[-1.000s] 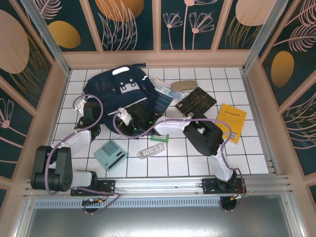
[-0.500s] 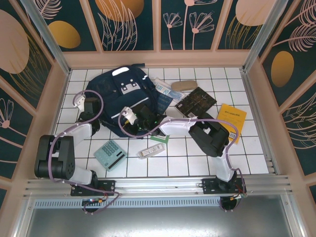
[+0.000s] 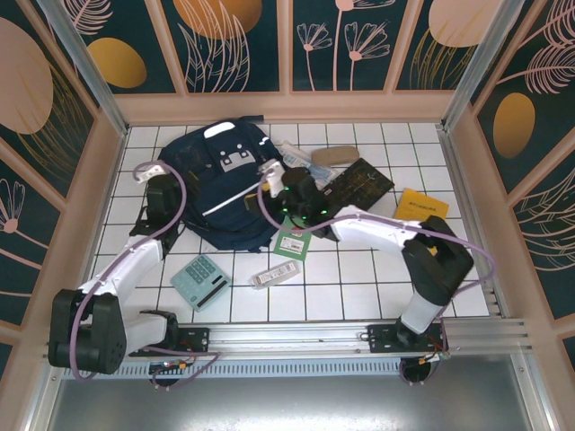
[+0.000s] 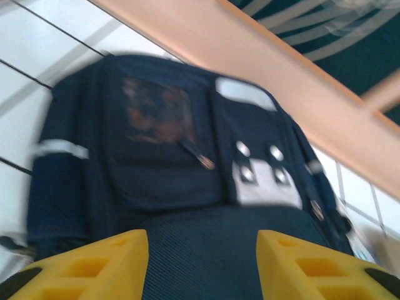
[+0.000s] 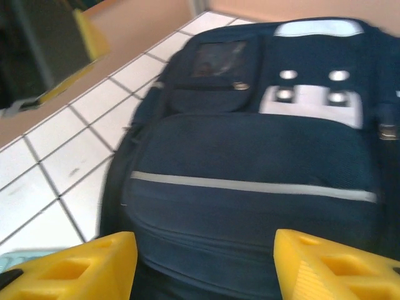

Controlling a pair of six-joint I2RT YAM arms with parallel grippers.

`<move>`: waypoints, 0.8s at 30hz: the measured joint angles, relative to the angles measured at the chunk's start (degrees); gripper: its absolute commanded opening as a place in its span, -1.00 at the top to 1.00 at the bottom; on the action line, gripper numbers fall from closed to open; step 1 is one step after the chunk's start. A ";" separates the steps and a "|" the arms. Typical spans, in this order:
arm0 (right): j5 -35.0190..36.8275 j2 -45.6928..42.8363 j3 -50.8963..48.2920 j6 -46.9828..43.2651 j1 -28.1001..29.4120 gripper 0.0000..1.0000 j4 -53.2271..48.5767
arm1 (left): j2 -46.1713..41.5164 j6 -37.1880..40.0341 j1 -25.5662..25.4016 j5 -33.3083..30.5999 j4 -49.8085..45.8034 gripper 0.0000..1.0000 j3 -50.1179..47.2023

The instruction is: Pack books, pencil case, and school supplies into a backpack

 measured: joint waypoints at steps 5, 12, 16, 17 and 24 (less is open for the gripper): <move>2.29 -7.43 -8.57 4.37 -5.90 -0.52 0.37 | 3.26 3.72 -7.13 4.57 0.04 0.15 0.15; 4.00 -17.86 -17.79 9.20 -10.73 -0.98 0.76 | 11.85 8.59 -16.79 7.80 0.07 0.14 3.48; 3.98 -22.80 -22.18 11.15 -13.68 -0.98 1.44 | 18.01 11.45 -21.81 8.15 -0.81 0.13 7.91; 3.96 -23.39 -22.84 11.56 -14.32 -0.98 1.53 | 19.37 12.02 -22.58 8.02 -1.07 0.13 9.09; 3.17 -26.29 -26.84 13.55 -16.04 -0.97 2.08 | 27.34 15.37 -25.20 6.16 -3.96 0.12 15.85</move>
